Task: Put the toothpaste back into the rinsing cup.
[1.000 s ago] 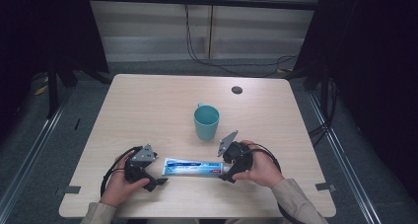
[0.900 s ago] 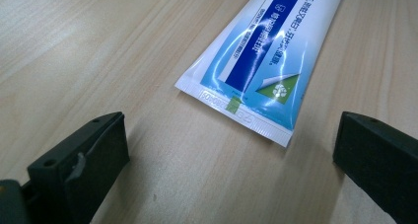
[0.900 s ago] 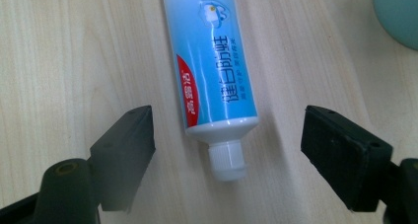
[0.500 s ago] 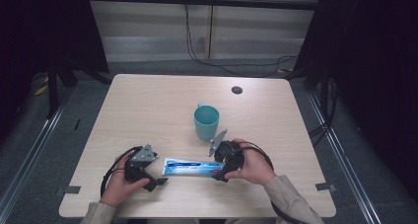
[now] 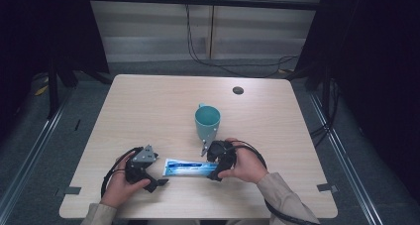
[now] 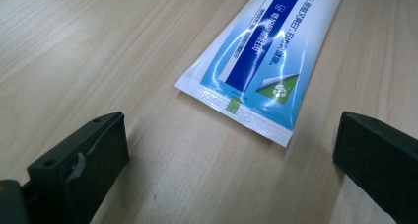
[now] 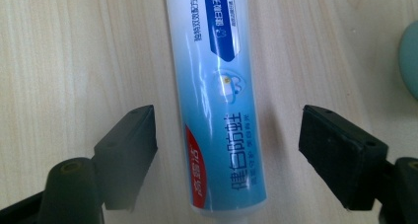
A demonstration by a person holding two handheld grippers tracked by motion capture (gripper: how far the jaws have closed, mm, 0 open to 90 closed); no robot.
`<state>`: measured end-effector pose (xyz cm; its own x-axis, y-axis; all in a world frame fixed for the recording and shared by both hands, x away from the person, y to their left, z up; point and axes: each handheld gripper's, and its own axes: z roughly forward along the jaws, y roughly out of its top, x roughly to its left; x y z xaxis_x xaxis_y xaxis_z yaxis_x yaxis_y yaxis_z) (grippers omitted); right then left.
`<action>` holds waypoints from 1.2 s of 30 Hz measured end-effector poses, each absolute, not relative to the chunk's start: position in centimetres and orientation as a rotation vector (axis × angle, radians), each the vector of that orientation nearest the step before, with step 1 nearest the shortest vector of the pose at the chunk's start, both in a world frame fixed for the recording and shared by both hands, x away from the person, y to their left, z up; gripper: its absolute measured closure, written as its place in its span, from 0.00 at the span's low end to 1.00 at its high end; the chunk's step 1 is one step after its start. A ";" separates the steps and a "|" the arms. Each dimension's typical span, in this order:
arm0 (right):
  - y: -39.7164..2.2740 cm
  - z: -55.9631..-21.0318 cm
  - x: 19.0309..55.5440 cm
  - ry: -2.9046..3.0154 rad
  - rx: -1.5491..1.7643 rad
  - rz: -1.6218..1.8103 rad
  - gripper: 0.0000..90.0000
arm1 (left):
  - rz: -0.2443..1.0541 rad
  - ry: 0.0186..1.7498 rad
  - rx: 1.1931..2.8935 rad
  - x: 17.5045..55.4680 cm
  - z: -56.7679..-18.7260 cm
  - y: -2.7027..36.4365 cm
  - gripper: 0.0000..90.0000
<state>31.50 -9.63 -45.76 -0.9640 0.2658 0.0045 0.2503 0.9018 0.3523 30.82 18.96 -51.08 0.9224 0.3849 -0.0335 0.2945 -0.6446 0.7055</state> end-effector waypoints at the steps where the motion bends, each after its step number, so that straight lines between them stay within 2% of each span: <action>1: -9.6 -45.8 31.6 3.021 0.401 0.552 0.25 | 0.152 0.482 2.311 30.8 -51.1 19.0 0.00; 36: -7.3 -46.0 32.5 3.066 0.346 0.505 0.24 | 0.153 0.480 2.313 30.8 -51.1 19.0 0.00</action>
